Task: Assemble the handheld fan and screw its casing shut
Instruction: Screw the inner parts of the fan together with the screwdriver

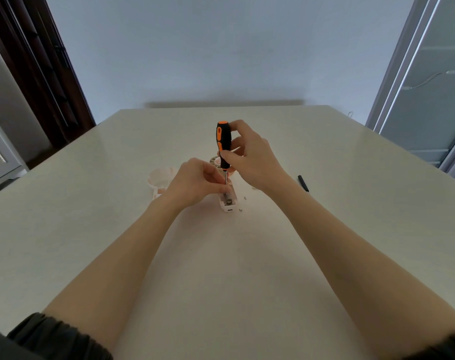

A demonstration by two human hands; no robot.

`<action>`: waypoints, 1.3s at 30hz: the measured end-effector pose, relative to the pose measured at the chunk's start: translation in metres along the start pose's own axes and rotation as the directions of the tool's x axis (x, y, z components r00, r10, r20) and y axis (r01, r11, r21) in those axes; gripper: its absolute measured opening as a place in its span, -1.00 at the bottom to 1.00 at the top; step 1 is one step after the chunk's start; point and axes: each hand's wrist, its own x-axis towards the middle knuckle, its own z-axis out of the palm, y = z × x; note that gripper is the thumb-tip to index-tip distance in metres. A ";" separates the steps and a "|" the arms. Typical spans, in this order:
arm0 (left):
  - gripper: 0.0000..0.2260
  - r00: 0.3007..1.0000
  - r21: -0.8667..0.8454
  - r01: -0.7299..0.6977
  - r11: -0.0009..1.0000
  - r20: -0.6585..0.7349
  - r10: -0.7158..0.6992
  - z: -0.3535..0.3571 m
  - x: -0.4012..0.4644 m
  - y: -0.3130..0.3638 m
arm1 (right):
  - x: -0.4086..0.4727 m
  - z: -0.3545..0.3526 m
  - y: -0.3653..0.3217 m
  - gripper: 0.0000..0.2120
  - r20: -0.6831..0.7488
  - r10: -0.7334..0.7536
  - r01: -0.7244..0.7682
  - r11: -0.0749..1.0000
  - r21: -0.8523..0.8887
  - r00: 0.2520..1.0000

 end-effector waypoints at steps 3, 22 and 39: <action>-0.93 1.000 0.016 0.014 1.000 0.015 -0.014 -0.001 0.001 0.002 | 0.001 -0.002 0.001 -0.74 -0.003 -0.007 0.007 1.000 -0.013 1.000; -0.97 0.995 -0.001 0.013 1.000 0.101 -0.013 -0.007 0.003 0.000 | 0.003 -0.006 0.005 -0.72 -0.029 -0.029 0.027 0.996 -0.090 0.999; -0.96 0.996 0.006 -0.085 0.996 -0.024 0.085 0.001 0.005 -0.004 | 0.003 -0.003 0.003 -0.65 -0.081 -0.034 0.024 0.993 -0.113 0.996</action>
